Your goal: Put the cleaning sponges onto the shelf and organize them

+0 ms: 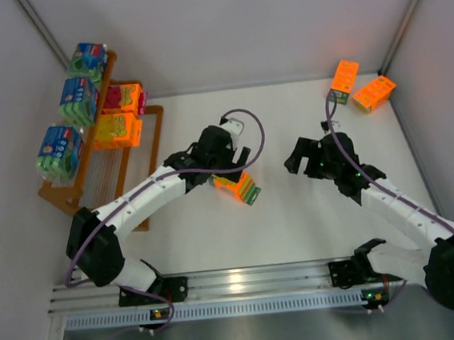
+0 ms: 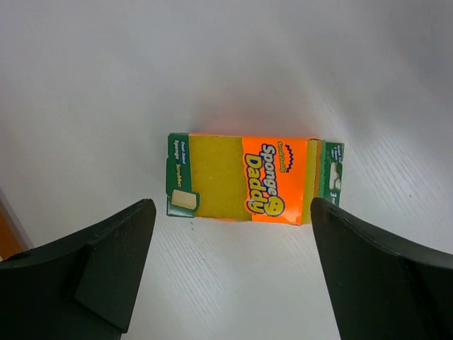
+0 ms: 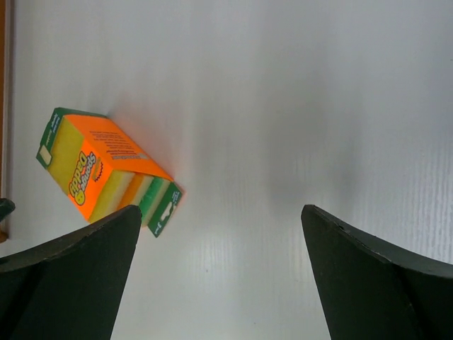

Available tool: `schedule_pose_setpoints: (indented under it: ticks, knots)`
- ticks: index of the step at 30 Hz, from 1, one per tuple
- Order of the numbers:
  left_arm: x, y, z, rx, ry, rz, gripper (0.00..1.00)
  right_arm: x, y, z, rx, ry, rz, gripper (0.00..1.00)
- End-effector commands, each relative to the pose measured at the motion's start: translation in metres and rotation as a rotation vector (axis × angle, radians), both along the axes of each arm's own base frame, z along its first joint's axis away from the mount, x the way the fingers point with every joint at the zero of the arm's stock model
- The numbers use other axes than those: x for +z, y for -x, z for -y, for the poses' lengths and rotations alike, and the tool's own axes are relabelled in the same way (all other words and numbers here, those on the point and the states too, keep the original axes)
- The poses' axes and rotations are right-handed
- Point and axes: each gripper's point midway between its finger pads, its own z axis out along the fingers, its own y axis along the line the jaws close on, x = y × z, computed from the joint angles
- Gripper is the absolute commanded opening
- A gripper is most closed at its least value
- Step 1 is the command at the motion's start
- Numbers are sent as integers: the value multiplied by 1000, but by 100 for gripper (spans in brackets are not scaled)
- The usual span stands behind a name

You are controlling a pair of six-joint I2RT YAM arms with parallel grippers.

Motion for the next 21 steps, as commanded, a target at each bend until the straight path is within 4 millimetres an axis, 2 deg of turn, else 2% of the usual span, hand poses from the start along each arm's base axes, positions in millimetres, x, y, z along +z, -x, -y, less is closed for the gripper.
schedule_pose_setpoints:
  ticks: [1,3,5,6,8,9,10,12,15,17,18,19,20,21]
  knots:
    - [30,-4,14,-237,-86,119,97,-5,2,13,-7,71,20,99]
    - [50,-1,22,-330,-66,169,97,-10,2,14,-5,77,27,99]
    - [58,5,27,-393,-54,187,97,-15,1,12,5,64,27,99]
    - [52,14,34,-491,-56,182,97,-17,0,10,12,59,18,99]
    - [39,27,33,-626,-101,198,95,-18,0,2,55,40,4,99]
    - [24,40,31,-688,-103,171,95,-18,-1,-1,71,42,7,99]
    - [22,44,32,-715,-102,175,95,-16,-3,-2,79,39,12,99]
    - [30,37,39,-673,-70,178,98,-19,-5,-5,87,40,5,99]
    - [34,18,32,-538,-97,178,98,-20,-8,-8,89,22,8,100]
    - [25,22,28,-604,-144,194,96,-25,-6,-11,99,9,-2,99]
    - [25,28,27,-659,-159,215,90,-27,-5,-12,104,8,-6,99]
    - [10,37,23,-721,-184,201,87,-27,-5,-12,107,10,-10,99]
    - [5,48,27,-849,-196,232,84,-29,-5,-12,108,15,-17,99]
    - [4,55,22,-906,-214,264,84,-29,-6,-11,111,21,-16,99]
